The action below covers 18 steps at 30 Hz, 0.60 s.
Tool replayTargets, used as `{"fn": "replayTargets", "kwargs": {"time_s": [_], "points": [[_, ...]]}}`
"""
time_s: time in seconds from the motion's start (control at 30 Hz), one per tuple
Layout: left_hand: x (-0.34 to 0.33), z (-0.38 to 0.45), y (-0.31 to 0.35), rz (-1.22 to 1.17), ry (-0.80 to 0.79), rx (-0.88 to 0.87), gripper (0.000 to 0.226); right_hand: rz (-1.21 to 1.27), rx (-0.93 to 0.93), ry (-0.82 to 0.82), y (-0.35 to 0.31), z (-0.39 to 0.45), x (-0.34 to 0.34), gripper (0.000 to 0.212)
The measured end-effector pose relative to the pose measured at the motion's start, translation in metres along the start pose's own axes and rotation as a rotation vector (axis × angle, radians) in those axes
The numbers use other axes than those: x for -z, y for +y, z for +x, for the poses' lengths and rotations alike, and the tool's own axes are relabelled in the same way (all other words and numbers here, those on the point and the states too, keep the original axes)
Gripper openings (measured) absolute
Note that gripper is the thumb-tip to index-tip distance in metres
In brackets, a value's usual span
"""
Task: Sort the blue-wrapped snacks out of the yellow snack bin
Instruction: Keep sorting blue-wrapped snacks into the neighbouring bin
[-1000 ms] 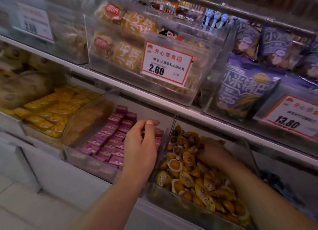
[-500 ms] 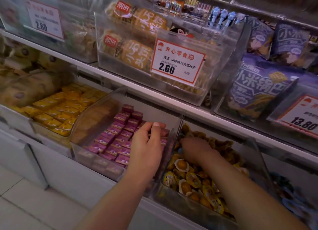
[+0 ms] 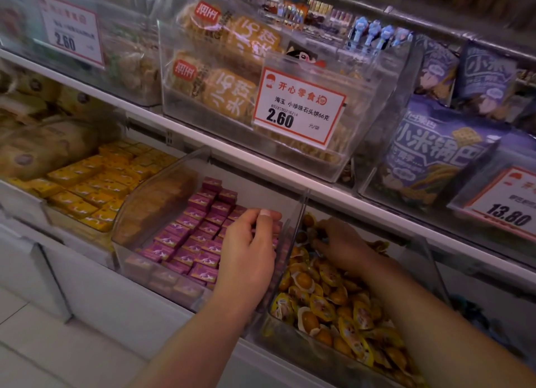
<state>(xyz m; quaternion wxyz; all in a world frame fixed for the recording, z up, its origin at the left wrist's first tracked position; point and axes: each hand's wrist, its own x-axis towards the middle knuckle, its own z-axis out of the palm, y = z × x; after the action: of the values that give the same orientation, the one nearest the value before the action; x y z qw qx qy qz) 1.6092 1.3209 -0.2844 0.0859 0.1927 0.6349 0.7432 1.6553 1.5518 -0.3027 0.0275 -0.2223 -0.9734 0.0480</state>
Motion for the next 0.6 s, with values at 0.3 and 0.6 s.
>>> {"fn": "replayTargets", "kwargs": {"time_s": [0.3,0.6], "points": [[-0.003,-0.002,0.0,0.025,-0.012,-0.011,0.034,-0.194,0.032,-0.01,-0.03,0.021,-0.027,0.048],[-0.018,-0.004,-0.002,0.02,0.02,-0.07,0.032,0.153,0.016,-0.047,-0.026,0.007,-0.025,0.033]]}}
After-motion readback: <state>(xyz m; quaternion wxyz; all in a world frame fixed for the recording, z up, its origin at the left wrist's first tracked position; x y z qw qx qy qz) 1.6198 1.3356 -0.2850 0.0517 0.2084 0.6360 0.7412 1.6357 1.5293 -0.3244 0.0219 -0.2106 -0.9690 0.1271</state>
